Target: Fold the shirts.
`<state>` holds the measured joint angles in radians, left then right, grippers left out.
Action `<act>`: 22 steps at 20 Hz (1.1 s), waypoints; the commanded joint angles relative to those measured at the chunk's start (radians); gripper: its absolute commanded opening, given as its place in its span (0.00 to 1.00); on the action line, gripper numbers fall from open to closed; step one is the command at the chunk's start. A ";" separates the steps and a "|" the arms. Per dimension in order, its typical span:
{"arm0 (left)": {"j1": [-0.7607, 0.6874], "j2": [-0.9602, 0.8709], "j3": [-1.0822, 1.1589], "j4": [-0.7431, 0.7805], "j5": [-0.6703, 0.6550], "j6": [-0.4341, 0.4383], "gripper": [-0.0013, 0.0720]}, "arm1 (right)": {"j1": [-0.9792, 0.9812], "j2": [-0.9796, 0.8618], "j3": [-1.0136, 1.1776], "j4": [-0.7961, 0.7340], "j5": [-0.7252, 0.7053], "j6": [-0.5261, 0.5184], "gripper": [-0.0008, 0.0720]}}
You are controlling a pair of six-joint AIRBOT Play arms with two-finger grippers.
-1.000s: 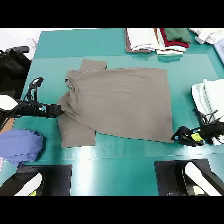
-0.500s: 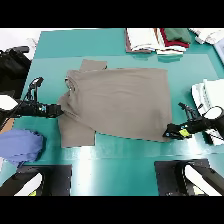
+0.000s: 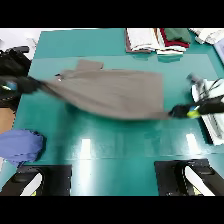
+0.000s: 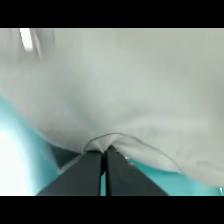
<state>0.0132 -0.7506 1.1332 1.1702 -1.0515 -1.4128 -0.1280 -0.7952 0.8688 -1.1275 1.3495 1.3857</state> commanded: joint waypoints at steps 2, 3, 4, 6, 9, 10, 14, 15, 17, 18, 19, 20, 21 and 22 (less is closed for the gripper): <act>0.000 0.108 0.415 0.043 0.021 -0.027 0.05 | 0.003 0.121 0.486 -0.055 -0.109 0.002 0.03; 0.000 0.112 0.509 0.043 0.020 -0.027 0.05 | 0.004 0.130 0.600 -0.086 -0.123 0.002 0.03; 0.000 0.112 0.607 0.042 0.018 -0.027 0.05 | 0.004 0.130 0.698 -0.117 -0.124 0.003 0.03; 0.000 0.112 0.751 0.042 0.037 -0.040 0.05 | 0.004 0.115 0.876 -0.180 -0.104 0.033 0.03; 0.000 0.112 0.854 0.042 0.074 -0.082 0.05 | 0.004 0.043 1.096 -0.212 -0.020 0.058 0.03; 0.000 0.111 0.857 0.042 0.074 -0.083 0.05 | 0.004 0.010 1.157 -0.212 0.019 0.058 0.03; 0.000 -0.002 0.853 0.042 -0.104 -0.087 0.05 | 0.004 -0.128 1.238 -0.211 0.143 0.058 0.03; 0.000 -0.050 0.840 0.042 -0.163 -0.091 0.05 | 0.004 -0.148 1.199 -0.211 0.143 0.058 0.03; 0.000 -0.159 0.779 0.030 -0.235 -0.090 0.05 | 0.004 -0.196 1.085 -0.212 0.143 0.055 0.03; 0.000 -0.219 0.732 0.024 -0.252 -0.090 0.05 | 0.004 -0.229 1.030 -0.212 0.143 0.053 0.03; 0.000 -0.275 0.679 0.015 -0.253 -0.090 0.05 | 0.004 -0.270 0.972 -0.212 0.142 0.040 0.03; 0.000 -0.335 0.616 0.001 -0.249 -0.084 0.05 | 0.004 -0.312 0.920 -0.212 0.142 0.022 0.03; 0.000 -0.393 0.555 -0.004 -0.244 -0.069 0.05 | 0.004 -0.360 0.863 -0.212 0.128 0.011 0.03; 0.000 -0.458 0.492 -0.003 -0.232 -0.065 0.05 | 0.004 -0.412 0.809 -0.212 0.112 0.011 0.03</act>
<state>0.0128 -1.0508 1.7664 1.1885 -1.2587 -1.4960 -0.1242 -1.0950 1.8080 -1.3392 1.4757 1.4208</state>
